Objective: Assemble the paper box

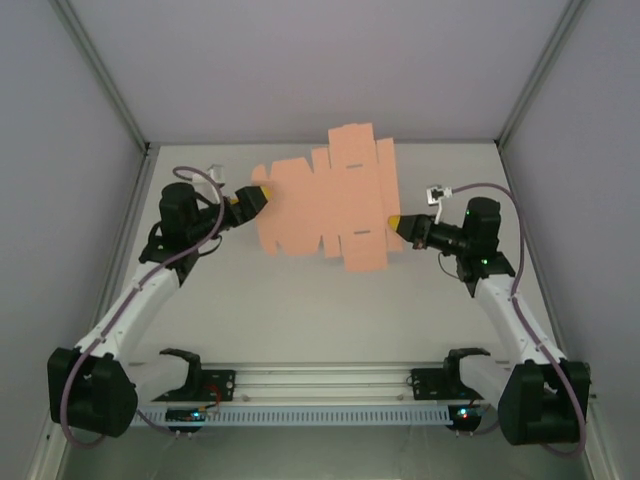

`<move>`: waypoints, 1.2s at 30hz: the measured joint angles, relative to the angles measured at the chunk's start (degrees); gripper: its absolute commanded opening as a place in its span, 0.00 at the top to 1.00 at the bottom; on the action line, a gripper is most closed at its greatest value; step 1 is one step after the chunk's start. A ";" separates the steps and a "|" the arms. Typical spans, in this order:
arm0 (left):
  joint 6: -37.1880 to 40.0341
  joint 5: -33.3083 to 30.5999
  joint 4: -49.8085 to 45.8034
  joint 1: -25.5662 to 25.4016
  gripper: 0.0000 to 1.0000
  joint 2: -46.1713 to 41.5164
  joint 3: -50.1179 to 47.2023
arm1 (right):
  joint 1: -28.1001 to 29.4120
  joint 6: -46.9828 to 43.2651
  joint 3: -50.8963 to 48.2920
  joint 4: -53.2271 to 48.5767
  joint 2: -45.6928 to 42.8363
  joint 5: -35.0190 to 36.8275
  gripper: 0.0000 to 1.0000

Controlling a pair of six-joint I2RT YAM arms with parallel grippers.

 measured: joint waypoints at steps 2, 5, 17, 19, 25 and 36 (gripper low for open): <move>3.23 -9.57 -9.55 0.02 0.00 -1.01 1.25 | 1.29 -3.41 0.11 -2.89 1.73 2.71 1.00; 6.49 -18.86 -19.15 0.37 0.01 -1.66 1.27 | 5.29 -10.25 1.27 -9.27 5.49 10.60 1.00; 12.44 -13.00 -21.35 0.24 0.00 7.39 4.74 | 28.52 -48.28 11.91 -14.80 24.90 55.74 1.00; 13.05 -9.86 -20.22 -0.02 0.01 10.19 6.80 | 32.28 -55.95 12.11 -11.41 28.65 61.72 1.00; 14.75 -2.16 -18.99 -0.92 0.00 20.13 16.63 | 35.65 -70.16 12.11 -1.60 33.33 67.76 1.00; 19.10 10.45 -22.77 -2.43 0.17 39.87 35.01 | 39.56 -79.30 12.11 11.19 34.25 67.87 1.00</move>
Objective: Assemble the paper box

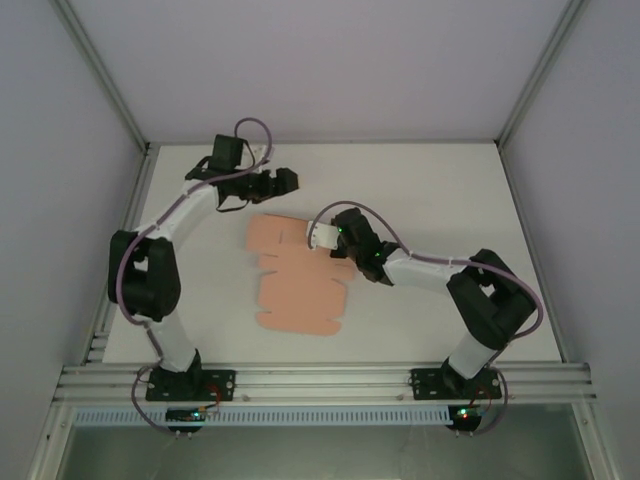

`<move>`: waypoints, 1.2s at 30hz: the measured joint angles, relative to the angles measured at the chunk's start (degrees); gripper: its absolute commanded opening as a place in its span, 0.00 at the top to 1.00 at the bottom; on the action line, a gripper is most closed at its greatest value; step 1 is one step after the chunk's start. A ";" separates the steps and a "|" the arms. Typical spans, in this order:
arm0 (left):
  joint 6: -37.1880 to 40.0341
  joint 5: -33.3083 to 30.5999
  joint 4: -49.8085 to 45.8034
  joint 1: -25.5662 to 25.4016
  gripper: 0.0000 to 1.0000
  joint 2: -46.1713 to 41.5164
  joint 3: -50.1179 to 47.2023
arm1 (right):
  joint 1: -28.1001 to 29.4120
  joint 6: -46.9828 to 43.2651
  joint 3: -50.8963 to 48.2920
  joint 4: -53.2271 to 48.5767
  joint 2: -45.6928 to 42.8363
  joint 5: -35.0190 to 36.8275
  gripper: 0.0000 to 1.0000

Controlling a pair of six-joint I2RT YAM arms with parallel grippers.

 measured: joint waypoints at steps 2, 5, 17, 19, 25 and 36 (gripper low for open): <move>0.44 0.50 -1.49 -0.31 0.16 0.57 0.04 | -0.24 -0.11 0.00 0.33 0.04 0.00 1.00; 0.87 -0.70 -3.06 -0.66 0.16 0.28 -0.17 | -0.66 -0.11 0.00 0.52 0.04 0.02 1.00; -0.39 -5.22 -4.61 -2.99 0.26 -2.25 -4.66 | -0.90 1.68 2.25 0.26 1.31 2.99 1.00; -1.51 -5.20 -3.67 -3.89 0.27 -2.80 -5.51 | -0.83 2.19 2.60 0.61 1.75 4.02 1.00; -7.06 -3.43 5.01 -5.55 0.31 -3.87 -9.49 | -0.35 4.15 2.64 1.75 2.47 6.27 1.00; -10.58 -2.78 14.82 -5.95 0.29 -3.78 -11.52 | -0.17 5.62 1.44 4.11 2.84 7.32 1.00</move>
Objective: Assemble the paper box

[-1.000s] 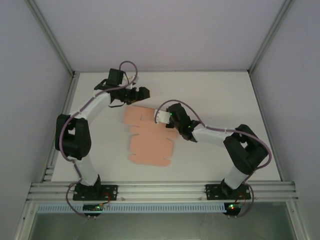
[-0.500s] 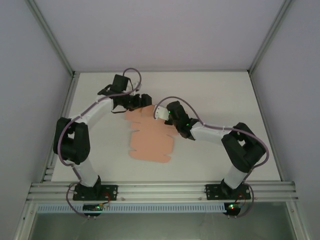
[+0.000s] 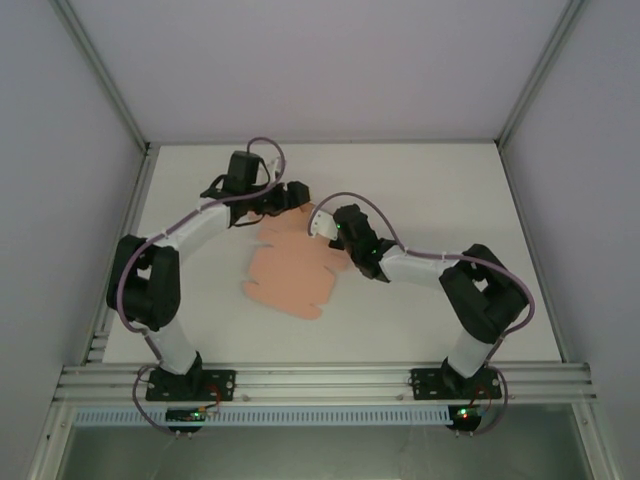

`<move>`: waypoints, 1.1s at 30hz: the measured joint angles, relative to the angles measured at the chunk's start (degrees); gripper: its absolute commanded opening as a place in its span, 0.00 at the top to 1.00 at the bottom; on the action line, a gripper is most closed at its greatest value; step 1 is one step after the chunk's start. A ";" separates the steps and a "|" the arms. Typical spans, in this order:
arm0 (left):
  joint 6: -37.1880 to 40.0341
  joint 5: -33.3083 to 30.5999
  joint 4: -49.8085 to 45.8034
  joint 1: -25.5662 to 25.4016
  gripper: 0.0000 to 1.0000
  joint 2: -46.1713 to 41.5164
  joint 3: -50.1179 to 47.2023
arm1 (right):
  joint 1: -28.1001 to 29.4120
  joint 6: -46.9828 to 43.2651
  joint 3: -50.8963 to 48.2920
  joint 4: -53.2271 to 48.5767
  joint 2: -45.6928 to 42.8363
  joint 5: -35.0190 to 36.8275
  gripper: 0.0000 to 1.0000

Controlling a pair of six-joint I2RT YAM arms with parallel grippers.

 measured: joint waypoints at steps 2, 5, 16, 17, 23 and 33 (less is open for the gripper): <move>1.57 -0.79 -0.57 -0.04 0.14 -0.70 -0.79 | 0.04 0.00 -0.17 0.02 0.00 -0.04 1.00; 3.69 -2.80 -2.19 0.24 0.00 -5.20 -4.94 | -0.26 -0.02 -0.20 -0.39 -0.37 -0.59 1.00; 7.76 -13.79 -4.61 16.17 0.00 -23.17 -24.50 | -4.87 0.63 -0.31 -8.46 -9.90 -5.55 1.00; 7.80 -13.79 -4.37 17.25 0.01 -22.77 -25.77 | -4.98 0.83 -0.28 -9.01 -10.25 -6.34 1.00; 9.35 -9.60 -0.28 17.73 0.00 -17.00 -28.30 | -5.03 2.43 -0.15 -11.19 -10.47 -8.52 1.00; 12.24 -6.27 9.01 14.64 0.00 -15.63 -32.37 | -5.29 5.16 1.40 -12.72 -10.47 -9.14 1.00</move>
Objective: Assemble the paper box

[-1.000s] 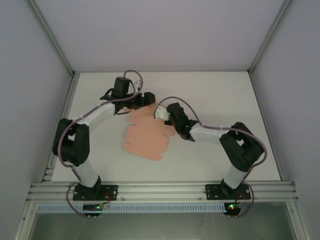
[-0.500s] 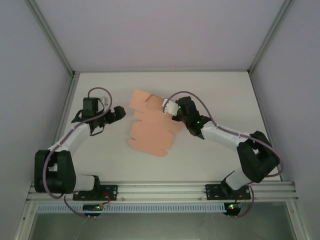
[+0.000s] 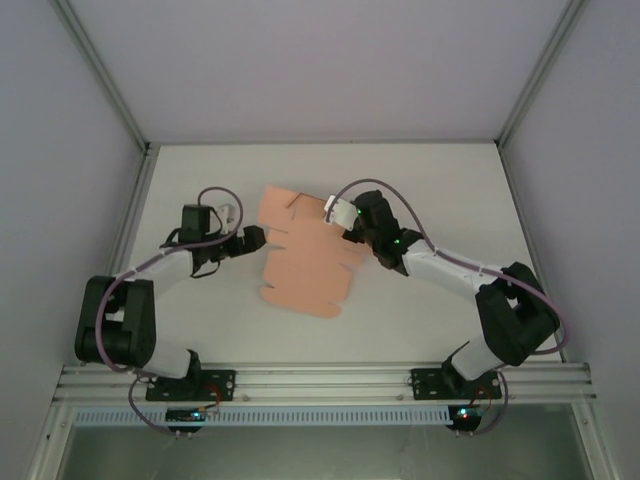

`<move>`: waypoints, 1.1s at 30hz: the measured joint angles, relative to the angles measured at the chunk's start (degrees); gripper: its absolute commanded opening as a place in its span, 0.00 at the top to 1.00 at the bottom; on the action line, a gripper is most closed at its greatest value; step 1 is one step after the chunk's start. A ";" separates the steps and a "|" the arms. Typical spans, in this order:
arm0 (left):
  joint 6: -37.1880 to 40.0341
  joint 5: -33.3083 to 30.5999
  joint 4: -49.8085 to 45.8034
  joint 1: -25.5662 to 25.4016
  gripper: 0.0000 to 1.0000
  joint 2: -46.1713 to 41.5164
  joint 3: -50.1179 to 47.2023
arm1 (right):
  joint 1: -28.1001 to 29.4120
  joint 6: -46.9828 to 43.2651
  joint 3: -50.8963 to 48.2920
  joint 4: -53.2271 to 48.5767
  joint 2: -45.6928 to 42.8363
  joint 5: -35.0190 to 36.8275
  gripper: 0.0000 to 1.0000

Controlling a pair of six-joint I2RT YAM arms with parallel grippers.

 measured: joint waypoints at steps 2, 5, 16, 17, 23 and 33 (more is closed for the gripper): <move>-0.26 1.68 3.10 0.00 0.00 0.57 -0.66 | -0.07 0.33 0.00 -0.24 0.00 0.33 1.00; -1.16 5.01 7.37 -0.02 0.00 1.20 -1.38 | -0.13 0.92 0.00 -0.28 0.09 1.27 1.00; -3.08 15.39 17.46 -3.76 0.15 5.16 -1.53 | 1.36 3.50 0.04 1.70 2.75 1.57 1.00; -3.65 16.44 18.56 -3.76 0.19 6.21 -1.53 | 1.36 3.78 0.04 1.92 2.82 1.44 1.00; -9.88 22.16 30.53 -4.42 0.46 10.36 -2.49 | 1.36 5.18 0.04 3.69 3.41 1.40 1.00; -19.21 26.47 43.95 -4.94 0.86 15.26 -3.43 | 1.86 5.33 -0.66 6.64 3.43 2.19 1.00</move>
